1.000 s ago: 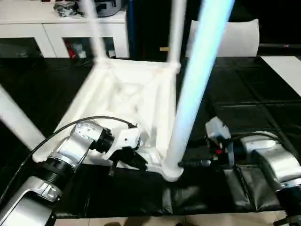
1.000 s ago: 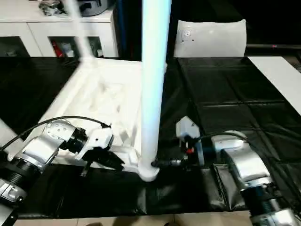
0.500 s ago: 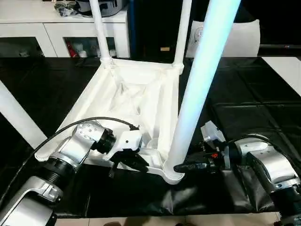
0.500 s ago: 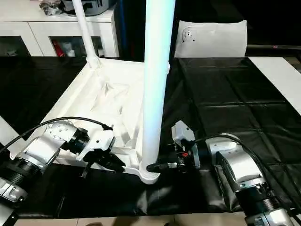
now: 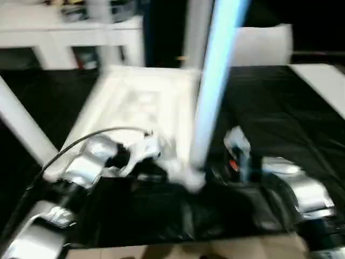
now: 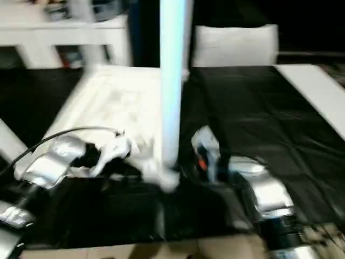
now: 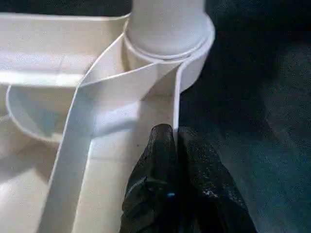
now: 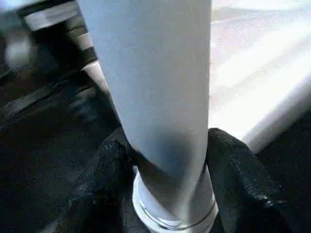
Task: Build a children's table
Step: Rotate leg to tighten
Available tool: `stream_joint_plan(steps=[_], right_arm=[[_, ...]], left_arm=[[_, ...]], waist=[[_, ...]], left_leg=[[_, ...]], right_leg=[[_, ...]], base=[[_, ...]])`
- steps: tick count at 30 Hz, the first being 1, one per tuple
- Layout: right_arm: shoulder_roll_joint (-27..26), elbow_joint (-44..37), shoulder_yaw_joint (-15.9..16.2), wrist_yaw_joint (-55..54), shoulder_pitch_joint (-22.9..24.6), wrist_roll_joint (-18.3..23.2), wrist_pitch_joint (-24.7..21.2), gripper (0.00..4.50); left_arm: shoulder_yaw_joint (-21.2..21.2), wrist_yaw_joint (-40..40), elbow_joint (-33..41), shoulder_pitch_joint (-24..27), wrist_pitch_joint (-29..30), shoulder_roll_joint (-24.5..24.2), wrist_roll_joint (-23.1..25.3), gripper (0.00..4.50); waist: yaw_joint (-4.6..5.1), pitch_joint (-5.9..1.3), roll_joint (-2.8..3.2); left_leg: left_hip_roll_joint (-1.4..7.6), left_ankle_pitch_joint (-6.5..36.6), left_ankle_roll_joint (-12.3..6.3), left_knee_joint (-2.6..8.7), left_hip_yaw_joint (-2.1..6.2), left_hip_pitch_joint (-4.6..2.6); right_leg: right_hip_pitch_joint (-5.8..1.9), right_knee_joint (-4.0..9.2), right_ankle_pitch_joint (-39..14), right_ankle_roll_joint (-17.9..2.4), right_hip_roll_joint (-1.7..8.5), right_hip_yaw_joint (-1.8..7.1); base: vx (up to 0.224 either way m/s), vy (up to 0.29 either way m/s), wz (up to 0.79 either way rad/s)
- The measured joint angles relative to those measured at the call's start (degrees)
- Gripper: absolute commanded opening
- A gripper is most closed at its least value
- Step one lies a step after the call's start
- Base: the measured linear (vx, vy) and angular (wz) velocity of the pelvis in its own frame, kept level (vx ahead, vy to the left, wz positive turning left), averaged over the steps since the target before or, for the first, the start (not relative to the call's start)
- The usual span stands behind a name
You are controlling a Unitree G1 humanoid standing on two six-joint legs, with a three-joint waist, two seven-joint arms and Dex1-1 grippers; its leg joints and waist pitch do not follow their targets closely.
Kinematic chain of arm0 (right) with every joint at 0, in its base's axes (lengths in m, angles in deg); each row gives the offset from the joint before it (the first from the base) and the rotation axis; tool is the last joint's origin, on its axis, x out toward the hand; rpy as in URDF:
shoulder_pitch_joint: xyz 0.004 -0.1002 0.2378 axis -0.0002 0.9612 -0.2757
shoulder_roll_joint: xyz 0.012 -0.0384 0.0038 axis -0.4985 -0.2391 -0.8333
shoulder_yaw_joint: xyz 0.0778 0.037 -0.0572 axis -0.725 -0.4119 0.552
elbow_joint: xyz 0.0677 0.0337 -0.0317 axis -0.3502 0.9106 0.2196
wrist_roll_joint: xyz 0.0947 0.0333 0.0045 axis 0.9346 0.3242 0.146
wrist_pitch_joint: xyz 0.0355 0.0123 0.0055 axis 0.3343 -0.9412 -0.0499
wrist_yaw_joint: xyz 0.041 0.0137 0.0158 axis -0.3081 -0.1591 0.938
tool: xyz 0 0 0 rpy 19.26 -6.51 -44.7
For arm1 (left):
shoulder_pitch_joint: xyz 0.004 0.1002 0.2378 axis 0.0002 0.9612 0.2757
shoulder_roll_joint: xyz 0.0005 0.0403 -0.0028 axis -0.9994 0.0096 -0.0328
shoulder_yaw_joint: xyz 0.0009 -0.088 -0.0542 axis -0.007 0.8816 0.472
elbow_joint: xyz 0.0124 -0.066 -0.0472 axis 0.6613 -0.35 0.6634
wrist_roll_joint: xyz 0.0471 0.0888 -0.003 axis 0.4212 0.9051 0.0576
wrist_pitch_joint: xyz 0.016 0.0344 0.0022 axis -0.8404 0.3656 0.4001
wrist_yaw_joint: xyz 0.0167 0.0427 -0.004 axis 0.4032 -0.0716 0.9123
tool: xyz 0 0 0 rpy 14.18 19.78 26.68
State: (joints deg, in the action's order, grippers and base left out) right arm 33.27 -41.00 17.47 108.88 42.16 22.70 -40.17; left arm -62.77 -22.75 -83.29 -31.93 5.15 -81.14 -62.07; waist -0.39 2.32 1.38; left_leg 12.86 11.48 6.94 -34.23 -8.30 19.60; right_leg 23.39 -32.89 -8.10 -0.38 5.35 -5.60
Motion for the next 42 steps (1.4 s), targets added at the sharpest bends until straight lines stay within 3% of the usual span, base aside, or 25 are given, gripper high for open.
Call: stream_joint_plan(steps=[3, 9, 10, 12, 18, 22, 27, 31, 38, 42], right_arm=[[-5.09, 1.11, -2.76, -11.34, -1.47, -2.44, -1.52, 1.91], [-11.09, 4.22, -5.34, -25.31, -5.28, -6.19, -2.78, 1.91], [-11.18, 4.20, -5.36, -25.79, -5.28, -6.19, -2.73, 2.46], [-11.49, 4.08, -5.67, -26.85, -5.30, -6.33, -2.70, 2.59], [-11.84, 1.25, -5.65, -26.68, -3.22, -6.41, -2.51, 3.11], [-11.45, 0.66, -5.66, -25.09, -0.75, -5.53, -2.58, 3.48], [-4.57, -9.82, -3.03, -13.73, 7.92, 0.42, -3.49, 4.01], [0.33, -15.62, -1.30, -5.54, 11.87, 3.53, -3.37, 4.36], [13.57, -21.57, -3.56, 8.70, 23.18, 8.84, -2.38, 4.44], [14.31, -23.42, -6.10, 9.85, 24.99, 9.73, -2.33, 4.44]], left_arm=[[1.86, 8.38, -1.61, -0.99, 4.63, 5.66, 0.49, 0.00], [3.82, 19.63, -4.60, -3.13, 8.06, 12.47, 1.55, 0.00], [3.83, 20.18, -4.61, -3.13, 8.06, 12.74, 1.57, 0.00], [3.89, 21.45, -4.63, -3.13, 8.07, 13.42, 1.63, 0.00], [3.60, 19.77, -4.03, -2.87, 7.15, 13.20, 1.50, 0.00], [2.88, 15.39, -1.75, -1.42, 5.13, 11.31, 0.43, 0.00], [0.38, 2.42, 1.80, 1.79, -2.63, 3.39, -2.38, 0.00], [-0.90, -5.10, 1.84, 2.05, -6.66, 0.02, -2.58, 0.00], [-2.89, -14.97, 1.08, 2.25, -14.71, -5.75, -3.89, 0.00], [-2.13, -14.86, -0.68, 2.34, -18.41, -5.75, -3.98, 0.00]], waist=[[1.59, -0.01, 0.01], [2.66, -0.04, 0.09], [2.67, -0.04, 0.09], [2.58, -0.06, 0.12], [1.88, -0.07, 0.34], [0.98, 0.01, 0.87], [-1.51, 0.00, 0.95], [-3.17, 0.03, 0.90], [-3.52, 0.19, 0.24], [-3.29, 0.27, -0.06]], left_leg=[[0.00, 0.01, -0.02, -0.08, 0.14, 0.16], [0.01, 0.03, -0.06, 0.02, 0.26, 0.47], [0.01, 0.05, -0.09, 0.02, 0.26, 0.47], [-0.02, 0.09, -0.16, 0.06, 0.24, 0.48], [-0.01, 0.14, -0.19, 0.46, 0.19, 0.42], [0.00, 0.13, -0.18, 0.81, 0.15, 0.44], [0.00, -0.04, -0.48, 1.16, 0.06, 0.48], [-0.07, 0.14, -0.18, 1.03, -0.06, 0.40], [-0.02, 0.13, -0.15, 0.75, -0.27, 0.36], [0.00, 0.10, -0.13, 0.70, -0.26, 0.39]], right_leg=[[-0.01, 0.27, 0.00, 0.00, 0.01, -0.23], [-0.02, 0.76, 0.01, 0.00, 0.00, -0.38], [-0.05, 0.76, 0.01, -0.01, 0.00, -0.35], [-0.05, 0.76, 0.03, -0.03, -0.01, -0.23], [0.01, 0.74, 0.41, -0.07, -0.06, -0.19], [0.16, 0.62, 0.54, -0.26, -0.07, -0.17], [0.43, 0.38, 0.16, -0.34, -0.07, -0.11], [0.38, 0.15, 0.04, -0.33, 0.04, 0.13], [0.30, -0.17, -0.30, 0.23, 0.05, 0.44], [0.32, -0.19, -0.29, 0.24, 0.02, 0.43]], base=[[0.000, 0.000, 0.00], [0.000, 0.000, 0.00], [0.000, 0.000, 0.00], [0.000, 0.000, 0.00], [0.000, 0.000, 0.00], [0.000, 0.000, 0.00], [0.000, 0.000, 0.00], [0.000, 0.000, 0.00], [0.000, 0.000, 0.00], [0.000, 0.000, 0.00]])
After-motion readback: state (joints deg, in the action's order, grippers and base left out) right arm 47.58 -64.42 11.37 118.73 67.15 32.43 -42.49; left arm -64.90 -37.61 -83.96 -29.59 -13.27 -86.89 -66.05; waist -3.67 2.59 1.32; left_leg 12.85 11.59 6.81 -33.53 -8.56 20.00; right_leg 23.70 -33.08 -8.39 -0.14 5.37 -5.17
